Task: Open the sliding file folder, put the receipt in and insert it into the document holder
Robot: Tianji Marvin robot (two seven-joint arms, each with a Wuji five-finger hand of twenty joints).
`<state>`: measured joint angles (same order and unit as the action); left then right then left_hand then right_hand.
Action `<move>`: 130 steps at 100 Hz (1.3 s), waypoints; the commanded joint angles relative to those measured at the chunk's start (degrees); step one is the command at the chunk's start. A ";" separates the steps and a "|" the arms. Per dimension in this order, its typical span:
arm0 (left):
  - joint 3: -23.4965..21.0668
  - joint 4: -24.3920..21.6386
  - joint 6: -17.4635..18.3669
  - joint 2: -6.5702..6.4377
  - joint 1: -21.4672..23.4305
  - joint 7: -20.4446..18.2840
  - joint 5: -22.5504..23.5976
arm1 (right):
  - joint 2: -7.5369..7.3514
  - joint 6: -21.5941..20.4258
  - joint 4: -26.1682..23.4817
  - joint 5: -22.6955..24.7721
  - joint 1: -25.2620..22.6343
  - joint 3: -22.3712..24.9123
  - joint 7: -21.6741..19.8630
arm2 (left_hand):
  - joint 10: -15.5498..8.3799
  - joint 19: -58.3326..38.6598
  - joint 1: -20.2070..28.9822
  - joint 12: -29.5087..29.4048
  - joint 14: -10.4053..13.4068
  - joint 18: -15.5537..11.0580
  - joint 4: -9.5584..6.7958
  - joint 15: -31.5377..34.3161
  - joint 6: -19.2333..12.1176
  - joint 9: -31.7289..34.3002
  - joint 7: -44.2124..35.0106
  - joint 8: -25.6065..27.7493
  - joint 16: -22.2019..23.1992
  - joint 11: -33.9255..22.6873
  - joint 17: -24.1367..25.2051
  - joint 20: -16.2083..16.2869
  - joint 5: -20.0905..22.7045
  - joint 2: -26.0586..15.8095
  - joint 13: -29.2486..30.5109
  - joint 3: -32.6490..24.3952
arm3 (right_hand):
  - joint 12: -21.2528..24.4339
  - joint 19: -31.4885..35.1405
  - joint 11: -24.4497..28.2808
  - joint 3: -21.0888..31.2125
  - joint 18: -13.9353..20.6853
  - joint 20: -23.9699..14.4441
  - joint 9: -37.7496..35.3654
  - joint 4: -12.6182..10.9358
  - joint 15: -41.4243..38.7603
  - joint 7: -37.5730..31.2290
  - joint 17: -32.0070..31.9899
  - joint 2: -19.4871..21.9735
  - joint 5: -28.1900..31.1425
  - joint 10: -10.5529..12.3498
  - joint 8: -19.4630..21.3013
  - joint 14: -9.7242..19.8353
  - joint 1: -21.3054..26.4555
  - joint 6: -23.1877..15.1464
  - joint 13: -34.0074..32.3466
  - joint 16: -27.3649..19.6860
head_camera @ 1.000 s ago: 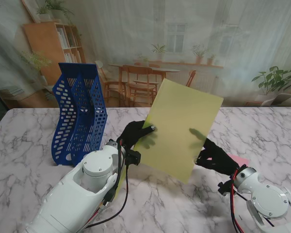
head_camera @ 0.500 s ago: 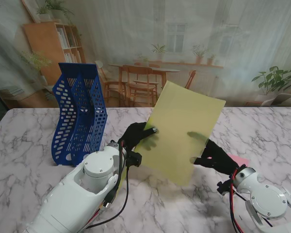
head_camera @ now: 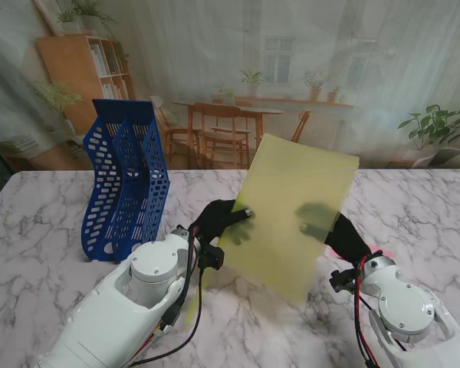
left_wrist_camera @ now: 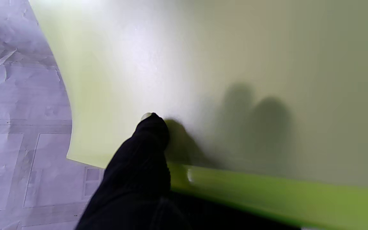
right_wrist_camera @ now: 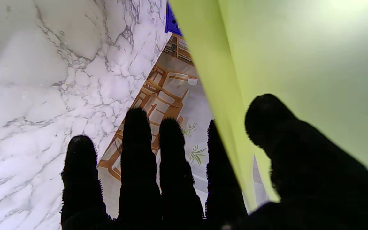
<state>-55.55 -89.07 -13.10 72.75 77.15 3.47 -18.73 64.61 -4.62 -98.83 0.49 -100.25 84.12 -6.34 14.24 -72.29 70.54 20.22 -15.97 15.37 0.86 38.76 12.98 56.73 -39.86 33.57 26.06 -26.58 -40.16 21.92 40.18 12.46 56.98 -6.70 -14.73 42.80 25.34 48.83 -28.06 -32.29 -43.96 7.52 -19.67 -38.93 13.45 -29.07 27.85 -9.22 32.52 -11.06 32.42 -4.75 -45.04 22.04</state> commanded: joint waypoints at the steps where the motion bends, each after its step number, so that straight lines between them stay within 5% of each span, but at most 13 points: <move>1: 0.23 -0.12 -0.58 -0.25 0.26 -1.64 -0.19 | 0.81 0.70 -0.24 1.25 0.61 -0.73 2.14 | 0.20 -2.32 3.42 0.38 -1.77 -4.53 0.21 1.09 -2.52 0.62 -0.14 -0.67 -0.21 -0.28 -0.98 0.46 0.41 -2.50 -0.78 -3.30 | -1.68 8.92 4.26 -0.78 -0.63 -0.06 -9.13 4.17 -5.84 -6.05 4.44 0.64 2.05 3.05 -1.51 1.91 3.76 0.37 -7.49 2.20; 12: 0.09 -0.10 -1.00 -0.52 0.54 -2.59 -0.25 | 1.72 1.66 -0.11 1.95 1.42 -1.70 6.17 | 0.39 -2.23 3.42 0.25 -1.99 -4.47 0.19 0.82 -1.79 0.30 0.54 -1.40 -0.29 0.00 -0.71 0.52 0.21 -2.54 -1.19 -3.38 | -2.38 29.35 11.10 -1.30 2.83 3.30 -22.58 5.46 -15.77 -18.14 15.40 0.15 6.80 3.61 -8.99 -0.04 9.72 1.89 -19.87 4.70; 26: -0.28 0.00 -1.84 -0.63 0.98 -2.99 -0.46 | 2.28 3.30 -0.07 2.90 2.25 -2.60 8.52 | 0.78 -1.84 3.43 -0.17 -2.26 -3.93 0.11 0.25 -0.51 -0.37 2.56 -3.53 -0.49 0.74 0.20 0.68 -0.38 -2.92 -1.86 -3.13 | -2.98 40.20 15.46 2.49 4.14 4.77 -32.01 5.23 -24.99 -19.97 27.04 -0.42 14.18 1.97 -11.87 -2.56 13.12 4.24 -29.15 7.43; 44: -0.96 0.52 -3.16 -0.72 1.67 -2.80 0.42 | 3.19 9.34 -1.08 2.79 2.82 -3.63 11.59 | 3.44 0.87 -1.29 -1.73 -4.87 -1.56 -1.83 -1.97 3.33 -3.37 12.68 -5.35 -0.76 3.16 3.77 2.58 -3.04 -3.78 -5.43 4.64 | -5.20 40.83 17.71 7.89 -2.79 8.38 -33.47 5.61 -34.11 -20.44 33.16 -1.82 17.92 -2.68 -10.94 -5.22 14.86 5.25 -29.15 9.96; 101: -4.42 0.04 -4.81 -1.66 5.45 0.06 9.67 | 5.42 23.78 6.54 2.84 10.73 -9.23 16.21 | 8.20 8.88 -5.89 -6.56 -9.27 1.11 -2.15 -6.40 5.17 -18.43 27.31 -11.54 -1.76 11.94 14.74 3.96 -10.84 -7.77 -17.70 6.97 | -6.54 42.44 19.66 11.13 -4.86 9.38 -34.56 6.07 -40.53 -20.04 36.58 -2.96 19.68 -4.75 -8.65 -5.57 15.46 7.44 -29.19 11.76; 114: -5.63 -0.95 -3.43 -2.25 6.63 0.07 12.01 | 5.42 26.48 7.72 3.88 11.81 -10.29 15.64 | 6.80 13.35 -6.37 -7.30 -8.72 0.09 -1.98 -8.97 4.22 -24.36 28.04 -11.61 -2.40 13.25 20.44 3.45 -12.16 -7.68 -23.82 7.08 | -6.64 42.49 19.80 11.35 -5.04 9.38 -34.48 6.13 -40.58 -20.06 36.55 -3.02 19.64 -4.80 -8.34 -5.67 15.51 7.49 -29.14 11.69; 130: -6.77 -2.36 -0.95 -3.32 7.53 -1.55 14.46 | 5.42 28.42 8.51 4.34 12.54 -11.26 15.06 | 1.27 23.74 -7.59 -5.98 -4.13 -3.28 -1.65 -16.19 2.40 -39.80 28.75 -10.53 -2.99 13.28 37.60 2.20 -14.96 -8.19 -42.08 7.26 | -6.68 42.52 19.86 11.48 -5.05 9.37 -34.49 6.16 -40.71 -20.00 36.48 -3.06 19.70 -4.80 -8.19 -5.74 15.50 7.49 -29.18 11.68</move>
<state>-62.02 -90.46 -14.67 70.25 84.49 3.21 -4.49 69.68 22.86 -90.78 4.83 -87.90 73.29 9.02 18.15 -51.06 63.86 13.53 -22.17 15.47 0.02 25.19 17.31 20.94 -11.98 22.79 23.81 -13.53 -6.89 24.79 26.92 6.47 19.09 -0.92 -20.82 82.91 42.82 56.26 -30.60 -23.35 -75.41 13.33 -56.66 -56.06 48.56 -31.83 44.27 -12.77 22.41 -15.98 43.65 6.06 -72.73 32.92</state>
